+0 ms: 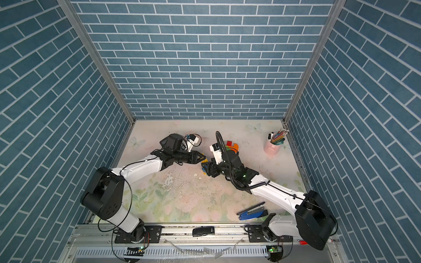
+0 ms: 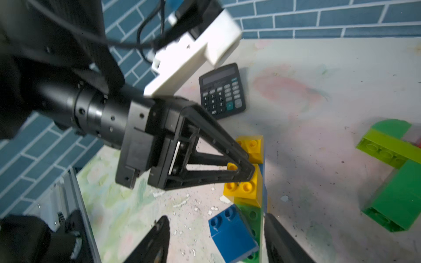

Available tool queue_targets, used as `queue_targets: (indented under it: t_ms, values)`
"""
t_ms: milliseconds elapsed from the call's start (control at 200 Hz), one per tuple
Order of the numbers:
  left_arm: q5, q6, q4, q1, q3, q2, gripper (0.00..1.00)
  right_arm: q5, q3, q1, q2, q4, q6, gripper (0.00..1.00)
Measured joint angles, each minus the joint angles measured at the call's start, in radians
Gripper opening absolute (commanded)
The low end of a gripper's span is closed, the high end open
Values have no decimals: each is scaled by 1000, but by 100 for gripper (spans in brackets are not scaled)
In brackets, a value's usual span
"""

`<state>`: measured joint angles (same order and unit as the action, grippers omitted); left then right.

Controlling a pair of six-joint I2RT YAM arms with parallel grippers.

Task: Assemble a fork with lego
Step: Assemble the lego brick with the lego brick.

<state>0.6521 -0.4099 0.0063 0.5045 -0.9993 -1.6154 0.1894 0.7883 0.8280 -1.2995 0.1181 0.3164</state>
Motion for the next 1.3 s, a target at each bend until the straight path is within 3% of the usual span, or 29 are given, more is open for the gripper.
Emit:
queue_targets:
  t_ms: [155,360,1095,1300]
  values:
    - [0,0,0,0,0,0,34,58,69,-1,-78,-92,-145,68]
    - [0,0,0,0,0,0,34,63,110,-1,-130,-167,-238,68]
    - [0,0,-1,0,0,0,34,31,167,-1,-196,-241,-290,33]
    - [0,0,-2,0,0,0,34,26,168,-1,-195,-240,-291,30]
